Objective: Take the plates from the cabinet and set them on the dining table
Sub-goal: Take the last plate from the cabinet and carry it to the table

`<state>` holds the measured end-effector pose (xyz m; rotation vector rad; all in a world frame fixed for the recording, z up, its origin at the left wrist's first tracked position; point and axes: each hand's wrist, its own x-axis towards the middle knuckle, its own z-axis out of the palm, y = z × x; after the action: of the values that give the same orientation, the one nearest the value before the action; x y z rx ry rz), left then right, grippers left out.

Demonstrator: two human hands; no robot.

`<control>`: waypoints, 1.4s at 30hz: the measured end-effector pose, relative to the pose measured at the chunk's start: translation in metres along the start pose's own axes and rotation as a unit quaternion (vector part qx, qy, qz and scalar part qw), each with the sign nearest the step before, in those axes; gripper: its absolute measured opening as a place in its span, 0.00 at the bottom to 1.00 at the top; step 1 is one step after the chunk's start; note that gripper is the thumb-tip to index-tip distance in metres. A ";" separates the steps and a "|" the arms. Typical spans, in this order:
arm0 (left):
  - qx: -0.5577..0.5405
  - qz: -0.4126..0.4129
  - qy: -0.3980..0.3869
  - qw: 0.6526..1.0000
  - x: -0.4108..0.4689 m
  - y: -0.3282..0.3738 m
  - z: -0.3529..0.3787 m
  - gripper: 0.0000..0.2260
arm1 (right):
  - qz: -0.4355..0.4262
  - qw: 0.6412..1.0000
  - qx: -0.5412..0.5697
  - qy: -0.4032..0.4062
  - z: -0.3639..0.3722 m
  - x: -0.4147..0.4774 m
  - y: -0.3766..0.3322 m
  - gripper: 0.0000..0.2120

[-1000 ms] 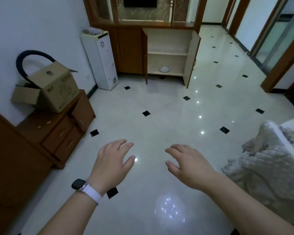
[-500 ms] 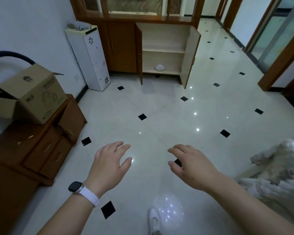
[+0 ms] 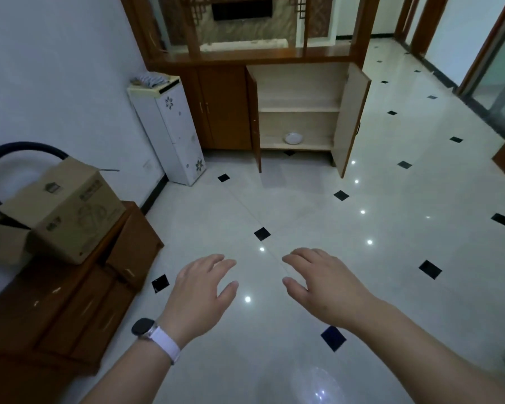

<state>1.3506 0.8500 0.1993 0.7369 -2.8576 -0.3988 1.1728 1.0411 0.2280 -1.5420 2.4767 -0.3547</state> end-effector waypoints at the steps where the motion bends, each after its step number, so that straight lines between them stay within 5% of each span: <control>1: -0.002 -0.002 -0.005 1.000 0.011 -0.004 -0.002 0.25 | 0.002 1.000 0.004 -0.001 -0.001 0.010 0.003 0.29; 5: -0.005 0.010 -0.005 1.000 0.065 -0.020 -0.001 0.27 | 0.011 1.000 0.002 -0.009 0.001 0.051 0.018 0.35; 23: -0.055 0.105 -0.051 0.992 0.392 -0.130 0.027 0.25 | 0.147 0.988 -0.045 0.004 -0.031 0.323 0.088 0.32; 32: -0.098 0.127 -0.073 0.984 0.510 -0.120 0.042 0.26 | 0.180 0.983 -0.030 0.004 -0.053 0.409 0.145 0.33; 42: -0.057 0.118 -0.089 0.987 0.675 -0.060 0.079 0.27 | 0.175 0.985 0.002 0.002 -0.078 0.514 0.291 0.32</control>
<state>0.7764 0.4828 0.1678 0.3540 -3.0072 -0.6149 0.6786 0.7101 0.1901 -1.0717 2.6795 -0.3011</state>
